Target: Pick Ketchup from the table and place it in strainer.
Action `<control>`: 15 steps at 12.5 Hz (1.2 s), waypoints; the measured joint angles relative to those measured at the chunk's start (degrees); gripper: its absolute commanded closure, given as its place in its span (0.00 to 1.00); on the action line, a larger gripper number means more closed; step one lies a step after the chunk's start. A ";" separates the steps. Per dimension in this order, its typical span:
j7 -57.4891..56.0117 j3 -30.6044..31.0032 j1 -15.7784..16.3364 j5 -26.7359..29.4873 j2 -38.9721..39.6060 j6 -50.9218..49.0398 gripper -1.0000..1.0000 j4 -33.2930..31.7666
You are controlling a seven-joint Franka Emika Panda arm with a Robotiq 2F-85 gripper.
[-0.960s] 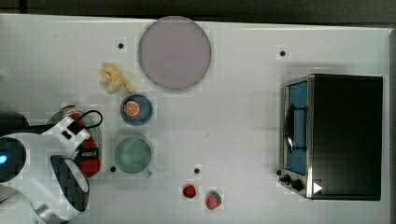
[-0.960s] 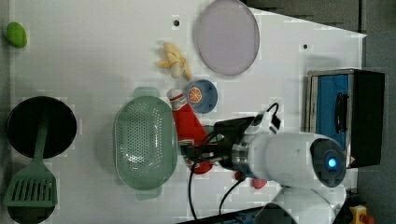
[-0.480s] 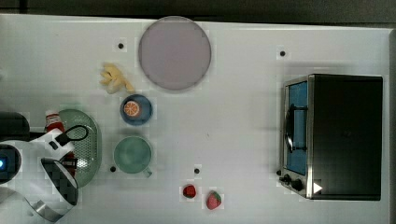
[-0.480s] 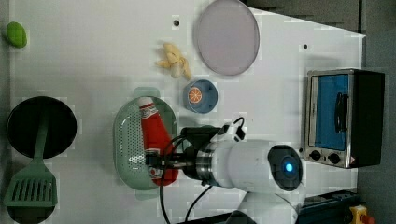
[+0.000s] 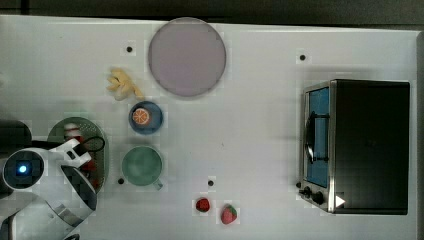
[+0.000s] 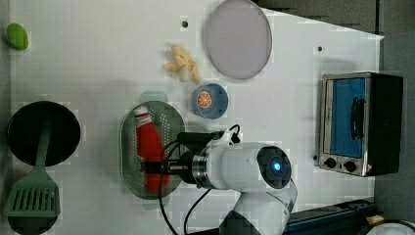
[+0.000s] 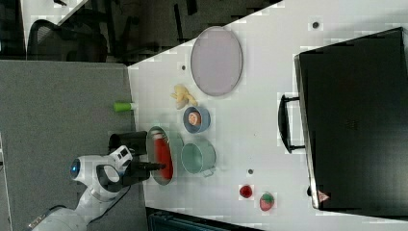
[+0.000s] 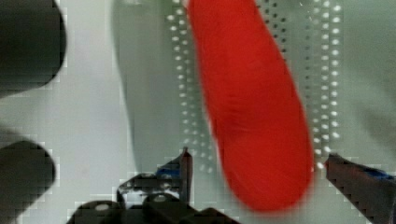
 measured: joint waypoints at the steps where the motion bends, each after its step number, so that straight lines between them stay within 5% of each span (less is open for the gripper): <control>1: 0.00 -0.06 -0.24 -0.35 0.00 -0.39 0.00 0.00; 6: 0.23 -0.11 -0.99 0.37 -5.08 -1.51 0.00 0.67; 11: 0.33 -1.76 -8.07 0.78 -21.72 -16.17 0.00 3.69; 15: 0.33 -13.05 -12.73 0.77 -29.63 -28.17 0.00 8.62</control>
